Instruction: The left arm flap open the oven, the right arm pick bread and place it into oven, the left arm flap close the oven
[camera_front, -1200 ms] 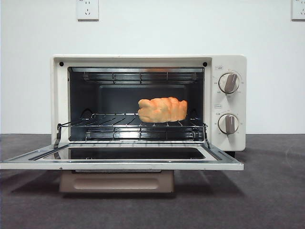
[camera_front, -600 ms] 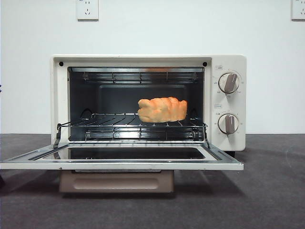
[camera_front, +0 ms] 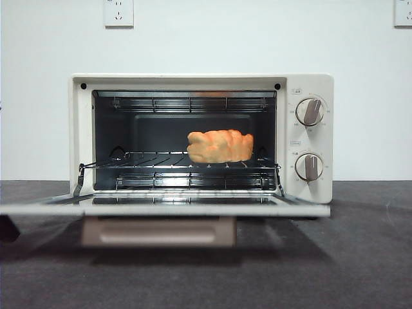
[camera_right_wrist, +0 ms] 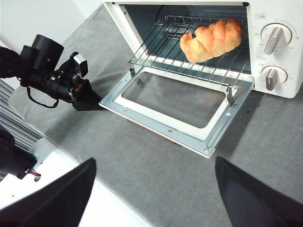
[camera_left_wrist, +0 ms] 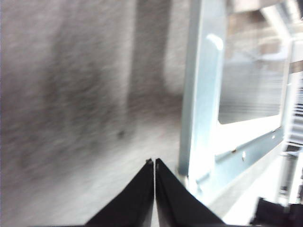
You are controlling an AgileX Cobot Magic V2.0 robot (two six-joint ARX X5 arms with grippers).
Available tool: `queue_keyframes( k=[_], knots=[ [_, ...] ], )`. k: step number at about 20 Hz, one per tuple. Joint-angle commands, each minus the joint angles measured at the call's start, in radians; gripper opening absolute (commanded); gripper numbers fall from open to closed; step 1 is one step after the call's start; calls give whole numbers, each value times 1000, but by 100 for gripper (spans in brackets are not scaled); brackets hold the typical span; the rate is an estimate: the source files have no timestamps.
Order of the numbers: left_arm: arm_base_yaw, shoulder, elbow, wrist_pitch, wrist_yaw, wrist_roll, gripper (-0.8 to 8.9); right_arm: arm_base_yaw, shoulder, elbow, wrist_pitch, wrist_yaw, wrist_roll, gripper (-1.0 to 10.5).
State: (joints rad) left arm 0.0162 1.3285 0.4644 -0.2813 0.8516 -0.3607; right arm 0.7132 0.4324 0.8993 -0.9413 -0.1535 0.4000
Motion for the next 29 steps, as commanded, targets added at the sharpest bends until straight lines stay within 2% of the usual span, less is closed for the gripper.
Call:
queue_keyframes(
  k=[1,8,15,25,29],
  knots=[
    [-4,11,15,43,67,-47,10,9,2,17,6,4,6,400],
    [-3,-1,91,54,76,-94,10,9,2,17,5,4,5,400],
    [-3,-3,197,121,68,-183,10,9,2,17,5,4,4,400],
    [-3,-3,250,510,66,-529,10,9,2,17,6,4,3,400],
    [-3,-20,250,536,74,-542,10,9,2,17,5,4,3,400]
  ],
)
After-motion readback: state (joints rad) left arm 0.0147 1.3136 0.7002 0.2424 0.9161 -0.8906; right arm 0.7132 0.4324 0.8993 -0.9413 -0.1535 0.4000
